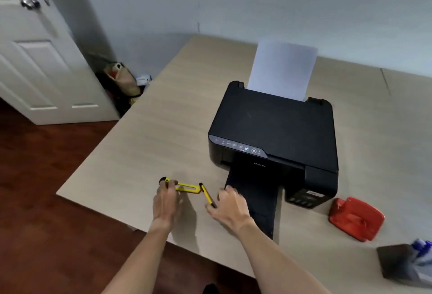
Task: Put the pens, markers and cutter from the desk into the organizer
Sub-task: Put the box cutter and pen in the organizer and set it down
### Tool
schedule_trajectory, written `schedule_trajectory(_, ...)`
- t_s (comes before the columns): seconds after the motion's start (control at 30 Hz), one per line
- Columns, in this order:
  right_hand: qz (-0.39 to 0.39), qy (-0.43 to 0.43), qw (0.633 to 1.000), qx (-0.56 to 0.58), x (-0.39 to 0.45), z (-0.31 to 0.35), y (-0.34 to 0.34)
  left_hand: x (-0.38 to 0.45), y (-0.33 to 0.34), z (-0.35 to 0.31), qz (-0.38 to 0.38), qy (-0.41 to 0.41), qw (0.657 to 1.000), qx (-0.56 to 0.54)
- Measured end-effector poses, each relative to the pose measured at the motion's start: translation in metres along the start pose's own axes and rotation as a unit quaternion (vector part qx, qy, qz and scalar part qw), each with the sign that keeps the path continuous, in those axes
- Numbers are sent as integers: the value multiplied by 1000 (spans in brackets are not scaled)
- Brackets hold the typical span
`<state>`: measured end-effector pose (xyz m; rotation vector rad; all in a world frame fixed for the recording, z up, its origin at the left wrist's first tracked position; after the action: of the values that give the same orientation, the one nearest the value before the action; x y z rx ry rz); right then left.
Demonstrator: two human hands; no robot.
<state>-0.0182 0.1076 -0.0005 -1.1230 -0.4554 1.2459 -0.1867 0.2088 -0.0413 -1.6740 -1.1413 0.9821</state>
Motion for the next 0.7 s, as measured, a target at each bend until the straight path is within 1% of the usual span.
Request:
schedule_trajectory(0.03,19,10,999,-32,5,7,5,5,4,3,24,-7,999,22)
schedule_trajectory(0.1,47,28,995,-83,10,16,14,13,13,8,39,-6,998,46)
schedule_trajectory(0.2,42,35,991,-126,16,22,22,23,22,11,44,23,996,79)
schedule_trajectory(0.27,33,33,990,-130,20,24,23,27,20,11,31,52,993,97)
schedule_trajectory(0.37,14,21,992,-120,22,25,22,33,17,17,10,94,977,189)
schedule_trajectory(0.47,-1,4,996,-94,20,20,19,31,11,20,8,108,962,252)
schedule_trajectory(0.57,-38,-21,998,-51,11,5,8,22,8,19,24,112,967,229)
schedule_trajectory(0.63,-89,-5,996,2,0,-14,-2,16,2,14,47,115,972,200)
schedule_trajectory(0.7,-130,6,991,27,-15,-36,-12,12,-6,1,60,141,979,138)
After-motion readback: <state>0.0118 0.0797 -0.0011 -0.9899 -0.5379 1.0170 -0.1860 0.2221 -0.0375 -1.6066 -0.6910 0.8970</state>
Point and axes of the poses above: each hand's wrist, its own x-axis towards the middle knuckle, its own y-axis out of the palm, z = x × y, the point moved 2 cm from there along x, towards the middle knuckle, and after that the axes turned 5 degrees about x, right-handed, at the moved point
